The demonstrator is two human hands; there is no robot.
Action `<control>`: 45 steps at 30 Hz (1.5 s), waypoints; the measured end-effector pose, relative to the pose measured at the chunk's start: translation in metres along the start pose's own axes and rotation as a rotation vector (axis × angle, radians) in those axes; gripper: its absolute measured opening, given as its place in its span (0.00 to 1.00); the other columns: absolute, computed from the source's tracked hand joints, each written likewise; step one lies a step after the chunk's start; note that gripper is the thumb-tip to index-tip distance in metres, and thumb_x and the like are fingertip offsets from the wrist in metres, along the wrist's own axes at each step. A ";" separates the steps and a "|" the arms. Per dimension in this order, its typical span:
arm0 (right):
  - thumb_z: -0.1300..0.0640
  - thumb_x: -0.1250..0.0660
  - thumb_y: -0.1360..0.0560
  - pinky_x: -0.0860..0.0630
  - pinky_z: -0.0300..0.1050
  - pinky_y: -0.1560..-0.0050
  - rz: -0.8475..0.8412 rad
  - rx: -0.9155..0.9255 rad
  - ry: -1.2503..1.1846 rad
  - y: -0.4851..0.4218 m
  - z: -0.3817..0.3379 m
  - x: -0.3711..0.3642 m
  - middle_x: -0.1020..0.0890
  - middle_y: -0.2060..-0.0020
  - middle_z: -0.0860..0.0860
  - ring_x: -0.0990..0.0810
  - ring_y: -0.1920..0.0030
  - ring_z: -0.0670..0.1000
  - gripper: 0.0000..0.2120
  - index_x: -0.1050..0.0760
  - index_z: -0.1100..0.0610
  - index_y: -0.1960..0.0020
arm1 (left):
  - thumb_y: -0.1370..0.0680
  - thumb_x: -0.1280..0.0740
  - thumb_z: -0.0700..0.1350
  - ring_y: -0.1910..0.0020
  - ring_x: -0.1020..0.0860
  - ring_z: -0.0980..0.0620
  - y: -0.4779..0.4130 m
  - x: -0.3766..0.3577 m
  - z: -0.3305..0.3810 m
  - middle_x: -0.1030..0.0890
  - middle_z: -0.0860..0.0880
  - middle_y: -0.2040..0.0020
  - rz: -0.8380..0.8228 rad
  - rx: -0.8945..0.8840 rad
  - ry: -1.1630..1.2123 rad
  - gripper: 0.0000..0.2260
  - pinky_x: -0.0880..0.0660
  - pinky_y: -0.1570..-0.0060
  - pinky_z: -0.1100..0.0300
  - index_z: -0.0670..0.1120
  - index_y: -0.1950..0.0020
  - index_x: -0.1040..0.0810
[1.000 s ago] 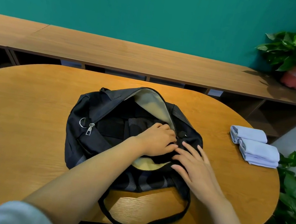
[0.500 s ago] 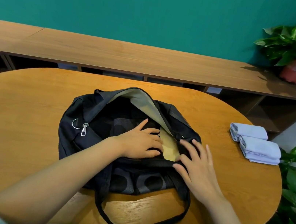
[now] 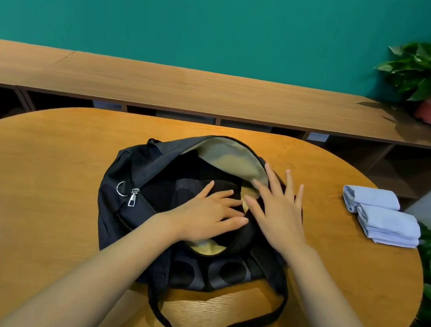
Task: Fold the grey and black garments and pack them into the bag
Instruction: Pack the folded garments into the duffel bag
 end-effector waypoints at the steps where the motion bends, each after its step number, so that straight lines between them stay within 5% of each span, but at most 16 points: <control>1: 0.33 0.57 0.21 0.61 0.65 0.26 0.023 0.065 0.003 0.015 -0.003 -0.002 0.50 0.21 0.43 0.60 0.22 0.55 0.30 0.31 0.46 0.29 | 0.17 0.49 0.59 0.22 0.52 0.56 0.004 0.001 0.000 0.40 0.55 0.22 0.012 0.006 -0.017 0.21 0.68 0.26 0.48 0.56 0.27 0.31; 4: 0.34 0.55 0.19 0.61 0.63 0.25 0.027 0.219 -0.003 0.055 -0.003 -0.008 0.42 0.23 0.41 0.56 0.21 0.49 0.28 0.26 0.46 0.33 | 0.17 0.45 0.57 0.22 0.52 0.56 0.016 0.001 -0.003 0.39 0.57 0.23 0.067 0.022 -0.085 0.18 0.70 0.27 0.44 0.58 0.29 0.29; 9: 0.33 0.43 0.23 0.57 0.62 0.25 -0.046 0.394 0.011 0.077 -0.008 -0.011 0.39 0.25 0.41 0.53 0.21 0.49 0.26 0.31 0.45 0.30 | 0.21 0.47 0.65 0.22 0.54 0.58 0.031 0.001 -0.003 0.41 0.60 0.23 0.035 0.033 -0.018 0.23 0.72 0.29 0.42 0.60 0.29 0.29; 12: 0.43 0.38 0.23 0.53 0.62 0.24 0.011 0.475 -0.001 0.071 -0.016 -0.009 0.30 0.29 0.43 0.45 0.23 0.49 0.12 0.25 0.48 0.45 | 0.24 0.54 0.67 0.22 0.54 0.57 0.036 0.002 -0.003 0.42 0.59 0.22 -0.046 0.043 0.001 0.28 0.71 0.28 0.42 0.61 0.28 0.31; 14: 0.49 0.39 0.22 0.54 0.55 0.23 0.098 0.448 -0.214 0.065 -0.019 0.006 0.24 0.35 0.42 0.37 0.26 0.45 0.06 0.25 0.50 0.51 | 0.24 0.56 0.67 0.22 0.54 0.57 0.039 0.003 -0.005 0.42 0.60 0.22 -0.071 0.056 0.038 0.29 0.71 0.28 0.43 0.61 0.28 0.31; 18: 0.49 0.43 0.21 0.53 0.48 0.22 0.176 0.313 -0.422 0.060 -0.022 0.022 0.20 0.47 0.40 0.26 0.38 0.40 0.12 0.23 0.51 0.47 | 0.23 0.58 0.65 0.23 0.52 0.59 0.038 0.004 -0.005 0.39 0.62 0.24 -0.077 0.094 0.134 0.30 0.72 0.28 0.47 0.58 0.27 0.31; 21: 0.35 0.44 0.23 0.57 0.48 0.22 0.046 0.310 -0.272 0.060 -0.023 0.010 0.23 0.38 0.40 0.31 0.31 0.41 0.21 0.24 0.49 0.44 | 0.21 0.56 0.68 0.23 0.50 0.60 0.044 0.010 -0.006 0.37 0.60 0.25 -0.009 0.053 0.164 0.30 0.69 0.27 0.50 0.57 0.31 0.26; 23: 0.29 0.44 0.26 0.59 0.51 0.22 -0.020 0.307 -0.224 0.057 -0.022 0.004 0.29 0.31 0.40 0.38 0.27 0.41 0.27 0.27 0.46 0.37 | 0.24 0.51 0.70 0.26 0.43 0.61 0.059 0.020 -0.012 0.32 0.59 0.28 0.108 0.000 0.163 0.30 0.57 0.25 0.55 0.57 0.36 0.21; 26: 0.27 0.46 0.27 0.63 0.54 0.23 -0.101 0.334 -0.154 0.054 -0.025 -0.001 0.34 0.27 0.40 0.43 0.24 0.42 0.30 0.30 0.43 0.32 | 0.30 0.39 0.72 0.37 0.34 0.63 0.086 0.029 -0.026 0.28 0.60 0.36 0.153 -0.013 0.027 0.22 0.39 0.36 0.65 0.59 0.49 0.18; 29: 0.29 0.49 0.24 0.66 0.54 0.24 -0.144 0.367 -0.079 0.052 -0.028 -0.008 0.37 0.25 0.40 0.44 0.24 0.42 0.31 0.33 0.45 0.29 | 0.28 0.40 0.68 0.54 0.25 0.61 0.101 0.031 -0.036 0.22 0.61 0.54 0.171 0.045 0.085 0.15 0.29 0.53 0.63 0.59 0.65 0.29; 32: 0.31 0.50 0.23 0.67 0.52 0.24 -0.145 0.362 -0.067 0.050 -0.026 -0.012 0.38 0.25 0.41 0.45 0.24 0.42 0.32 0.35 0.49 0.26 | 0.24 0.46 0.66 0.69 0.27 0.55 0.105 0.036 -0.035 0.27 0.54 0.70 0.321 0.145 0.120 0.19 0.35 0.68 0.60 0.53 0.65 0.32; 35: 0.31 0.51 0.23 0.66 0.52 0.24 -0.117 0.336 -0.105 0.050 -0.025 -0.009 0.37 0.26 0.40 0.47 0.24 0.41 0.33 0.35 0.48 0.26 | 0.22 0.51 0.67 0.67 0.26 0.57 0.098 0.038 -0.024 0.25 0.54 0.69 0.481 0.168 -0.131 0.21 0.37 0.68 0.64 0.55 0.60 0.29; 38: 0.33 0.47 0.22 0.62 0.53 0.23 -0.062 0.340 -0.159 0.055 -0.028 -0.008 0.39 0.25 0.39 0.51 0.23 0.40 0.29 0.38 0.46 0.25 | 0.19 0.48 0.61 0.53 0.26 0.57 0.079 0.038 -0.002 0.22 0.57 0.54 0.616 0.019 -0.180 0.19 0.33 0.55 0.65 0.53 0.48 0.22; 41: 0.35 0.44 0.21 0.60 0.49 0.23 0.026 0.317 -0.265 0.062 -0.023 -0.005 0.41 0.24 0.39 0.53 0.23 0.39 0.30 0.41 0.46 0.23 | 0.18 0.51 0.60 0.35 0.30 0.56 0.052 0.023 0.009 0.26 0.55 0.34 0.447 -0.062 -0.161 0.23 0.32 0.39 0.58 0.54 0.33 0.25; 45: 0.37 0.47 0.19 0.58 0.46 0.22 0.162 0.223 -0.353 0.072 0.002 0.005 0.39 0.24 0.41 0.49 0.23 0.40 0.28 0.39 0.49 0.24 | 0.17 0.54 0.60 0.38 0.29 0.51 0.025 0.011 0.007 0.22 0.54 0.38 0.146 0.152 -0.339 0.24 0.33 0.41 0.54 0.55 0.38 0.21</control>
Point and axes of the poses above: each hand's wrist, its own y-axis away from the middle knuckle, its own x-axis out of the back of the hand, z = x × y, the point moved 3 cm from there along -y, towards the middle knuckle
